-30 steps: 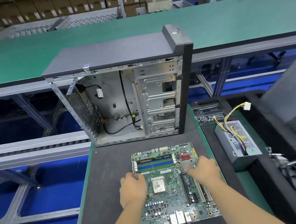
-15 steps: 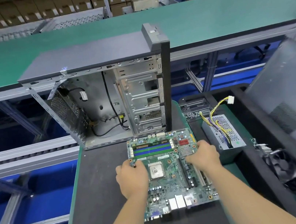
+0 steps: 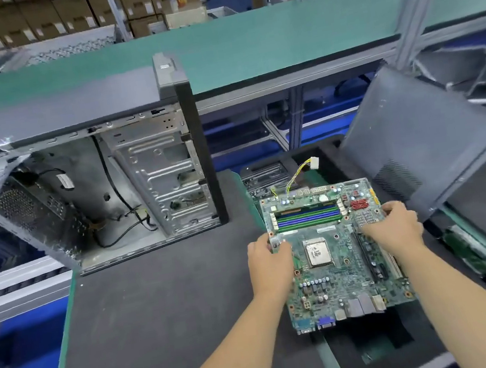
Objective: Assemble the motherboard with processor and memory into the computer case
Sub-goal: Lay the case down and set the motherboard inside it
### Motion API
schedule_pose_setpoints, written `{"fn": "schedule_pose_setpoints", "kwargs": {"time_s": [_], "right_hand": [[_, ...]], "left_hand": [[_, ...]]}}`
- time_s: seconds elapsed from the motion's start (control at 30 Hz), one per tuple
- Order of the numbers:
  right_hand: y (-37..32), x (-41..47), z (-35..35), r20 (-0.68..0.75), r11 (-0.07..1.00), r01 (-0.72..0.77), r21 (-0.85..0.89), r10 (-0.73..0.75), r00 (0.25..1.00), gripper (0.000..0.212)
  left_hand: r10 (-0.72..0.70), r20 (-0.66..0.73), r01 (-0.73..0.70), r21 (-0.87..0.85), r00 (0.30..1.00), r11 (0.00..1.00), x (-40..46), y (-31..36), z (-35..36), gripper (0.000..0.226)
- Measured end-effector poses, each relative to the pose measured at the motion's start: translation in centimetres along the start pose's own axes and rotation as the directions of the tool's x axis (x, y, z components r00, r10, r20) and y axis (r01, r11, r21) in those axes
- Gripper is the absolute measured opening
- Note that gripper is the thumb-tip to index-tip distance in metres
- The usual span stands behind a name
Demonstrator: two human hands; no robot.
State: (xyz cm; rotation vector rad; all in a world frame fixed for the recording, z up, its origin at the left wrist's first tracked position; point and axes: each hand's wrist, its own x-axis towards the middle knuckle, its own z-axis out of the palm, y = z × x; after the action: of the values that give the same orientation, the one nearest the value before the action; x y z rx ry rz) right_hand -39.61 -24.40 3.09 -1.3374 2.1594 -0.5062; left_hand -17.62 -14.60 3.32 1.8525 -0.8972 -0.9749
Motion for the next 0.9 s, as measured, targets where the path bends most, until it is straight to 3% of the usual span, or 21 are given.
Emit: {"fn": "schedule_pose_setpoints", "kwargs": {"time_s": [0.3,0.5,0.67,0.73,0.9], "right_hand": [[5.7,2.0,-1.6,-0.004,1.0,-0.008,-0.026,0.008,1.0,0.068],[7.0,2.5,-0.8,0.055,0.997,0.01,-0.081,-0.005,0.998,0.073],[7.1,2.1,0.3,0.064,0.99,-0.039,-0.137,0.048,0.997,0.076],[6.8,1.7,0.7,0.052,0.99,-0.063,-0.129,0.071,0.996,0.072],[3.0,0.1,1.7,-0.091,0.995,-0.012,-0.096,0.003,0.996,0.057]], "left_hand": [[-0.007,0.091,0.004,0.032,0.996,0.999,-1.7,-1.6,5.2,0.046],[-0.033,0.086,0.025,0.088,0.996,0.996,-2.0,-2.8,6.4,0.051],[-0.01,0.023,0.005,0.218,1.0,0.976,-1.7,-2.3,6.8,0.032],[0.018,0.015,-0.021,0.237,1.0,0.971,-1.5,-2.2,6.6,0.021],[0.072,-0.049,-0.058,0.244,0.996,0.968,-0.1,-2.1,3.7,0.032]]}}
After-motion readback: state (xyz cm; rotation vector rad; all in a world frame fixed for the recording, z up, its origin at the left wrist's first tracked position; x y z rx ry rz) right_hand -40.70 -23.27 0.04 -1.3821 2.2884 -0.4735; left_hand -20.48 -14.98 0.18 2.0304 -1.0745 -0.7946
